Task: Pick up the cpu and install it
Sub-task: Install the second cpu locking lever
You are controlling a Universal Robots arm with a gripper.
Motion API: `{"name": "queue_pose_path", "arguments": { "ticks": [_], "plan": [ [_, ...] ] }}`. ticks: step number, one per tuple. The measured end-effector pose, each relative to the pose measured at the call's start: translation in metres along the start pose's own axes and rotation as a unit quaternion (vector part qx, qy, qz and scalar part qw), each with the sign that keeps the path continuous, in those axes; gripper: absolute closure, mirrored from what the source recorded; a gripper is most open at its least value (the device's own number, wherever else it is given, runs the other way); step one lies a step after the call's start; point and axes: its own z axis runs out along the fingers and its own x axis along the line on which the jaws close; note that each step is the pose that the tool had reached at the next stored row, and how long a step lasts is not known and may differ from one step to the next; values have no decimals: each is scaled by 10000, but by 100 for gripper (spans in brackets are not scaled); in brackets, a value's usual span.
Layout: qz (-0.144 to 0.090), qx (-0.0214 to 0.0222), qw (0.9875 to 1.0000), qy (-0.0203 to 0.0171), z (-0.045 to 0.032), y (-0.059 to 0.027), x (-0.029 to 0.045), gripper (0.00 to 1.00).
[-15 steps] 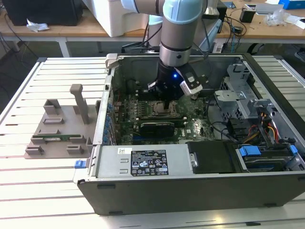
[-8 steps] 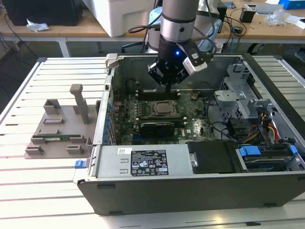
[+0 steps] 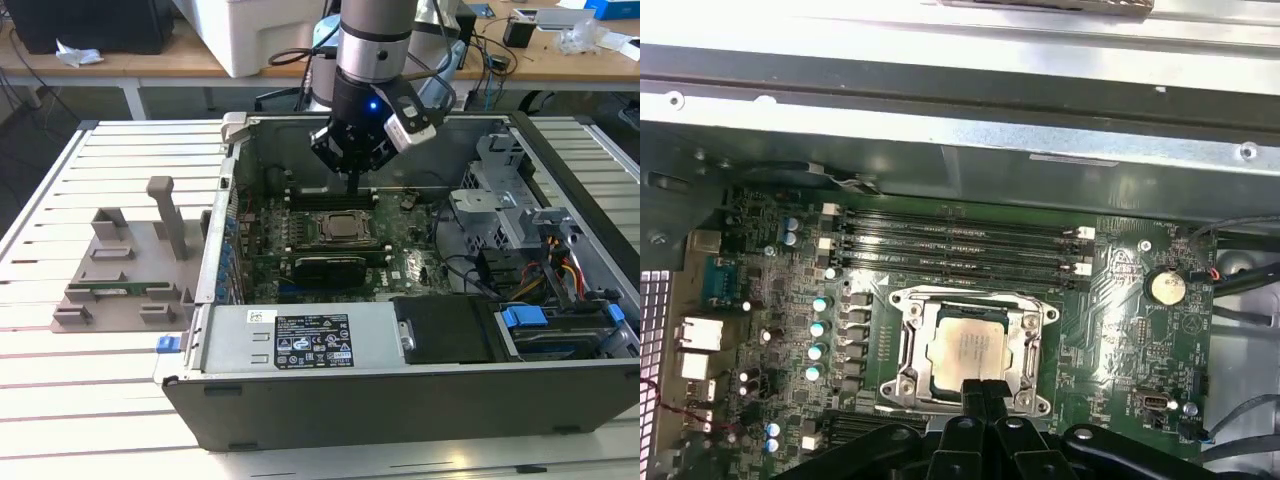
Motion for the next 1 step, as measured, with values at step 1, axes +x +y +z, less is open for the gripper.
{"name": "queue_pose_path", "arguments": {
  "ticks": [1],
  "plan": [
    [0,0,10000,0,0,0,0,89]
  ]
}}
